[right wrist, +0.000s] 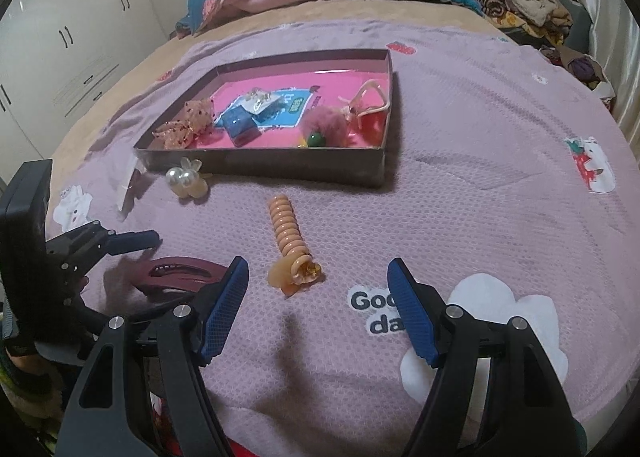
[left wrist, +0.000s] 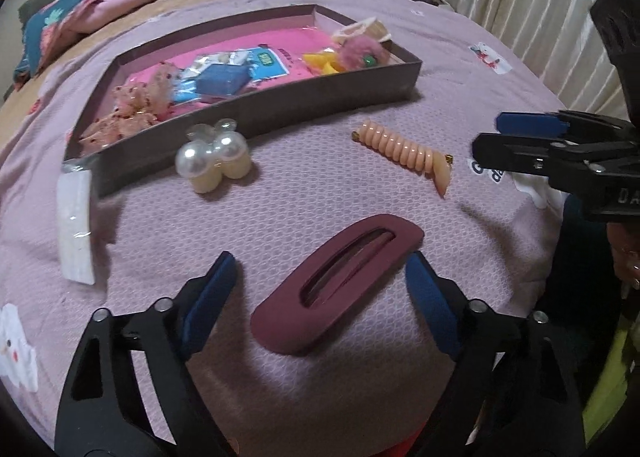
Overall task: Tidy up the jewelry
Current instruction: 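Grasp the maroon hair clip with the left tool while the right tool grasps the orange spiral tie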
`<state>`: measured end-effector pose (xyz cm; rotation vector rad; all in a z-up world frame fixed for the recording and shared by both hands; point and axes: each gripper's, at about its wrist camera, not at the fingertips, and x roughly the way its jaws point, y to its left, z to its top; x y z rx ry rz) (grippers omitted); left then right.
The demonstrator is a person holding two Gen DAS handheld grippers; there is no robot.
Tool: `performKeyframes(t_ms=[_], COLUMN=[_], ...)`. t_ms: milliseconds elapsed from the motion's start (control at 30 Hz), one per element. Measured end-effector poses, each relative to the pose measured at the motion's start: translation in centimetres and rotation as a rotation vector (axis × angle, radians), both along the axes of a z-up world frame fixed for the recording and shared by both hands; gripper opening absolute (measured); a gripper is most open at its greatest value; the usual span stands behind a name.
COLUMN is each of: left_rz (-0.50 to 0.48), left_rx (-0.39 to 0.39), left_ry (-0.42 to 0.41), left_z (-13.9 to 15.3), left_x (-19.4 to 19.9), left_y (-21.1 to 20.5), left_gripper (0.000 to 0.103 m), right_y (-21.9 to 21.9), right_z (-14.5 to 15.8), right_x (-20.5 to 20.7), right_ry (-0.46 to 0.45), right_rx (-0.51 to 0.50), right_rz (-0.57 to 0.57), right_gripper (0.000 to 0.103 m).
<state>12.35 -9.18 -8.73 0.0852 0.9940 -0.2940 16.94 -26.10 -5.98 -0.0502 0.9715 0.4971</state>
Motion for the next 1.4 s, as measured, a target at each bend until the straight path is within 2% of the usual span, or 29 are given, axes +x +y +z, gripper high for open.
performKeyframes(t_ms=[67,200,267,300,367,467,533,667,767,833,900,1133,1400], left_rz=[-0.011,-0.025,-0.031,-0.034,-0.038,-0.037,-0.033,-0.023,-0.005,0.009,0.022,0.077,0.144], left_rx=[-0.001,-0.001,0.005,0.006,0.010,0.014,0.005,-0.017,-0.047,-0.062,-0.074,-0.115,-0.144], left_ry=[0.007,0.013,0.013,0.015,0.019,0.026,0.033,0.043,0.053,0.053,0.053,0.012,-0.055], left_z=[-0.1,-0.2,-0.3,-0.3,-0.3,-0.4,-0.4,-0.3,-0.3,-0.2,0.0,1.8,5.0], left_x=[0.1,0.4,0.4,0.4,0.4,0.3,0.1,-0.3,-0.5,-0.7,-0.8,-1.6,-1.8], left_y=[-0.3,-0.8,-1.0,-1.1,-1.1,-0.9,-0.6,0.0,0.8,1.3,1.9,3.9,6.8], left_gripper=[0.069,0.063,0.054,0.054,0.049,0.035,0.030,0.015,0.011,0.010,0.010,0.007,0.006], right_y=[0.2,0.8,1.2,1.3,1.8,2.6,3.3,4.7,5.6,5.6,5.5,5.1,5.9], right_z=[-0.1,-0.3,-0.4,-0.5,-0.9,-1.6,-2.2,-3.3,-4.1,-4.2,-4.1,-3.0,0.8], right_x=[0.3,0.8,1.2,1.3,1.9,2.8,3.4,4.2,4.3,4.2,4.1,2.3,0.1], right_ry=[0.004,0.004,0.006,0.007,0.019,0.041,0.058,0.082,0.074,0.064,0.062,0.048,-0.017], right_rx=[-0.001,-0.014,-0.021,-0.022,-0.025,-0.039,-0.052,-0.073,-0.104,-0.101,-0.098,-0.065,-0.005], right_rz=[0.007,0.020,0.029,0.034,0.047,0.061,0.075,0.105,0.120,0.123,0.127,0.130,0.169], right_gripper=[0.071,0.071,0.071,0.070,0.066,0.054,0.046,0.039,0.033,0.022,0.018,0.017,0.017])
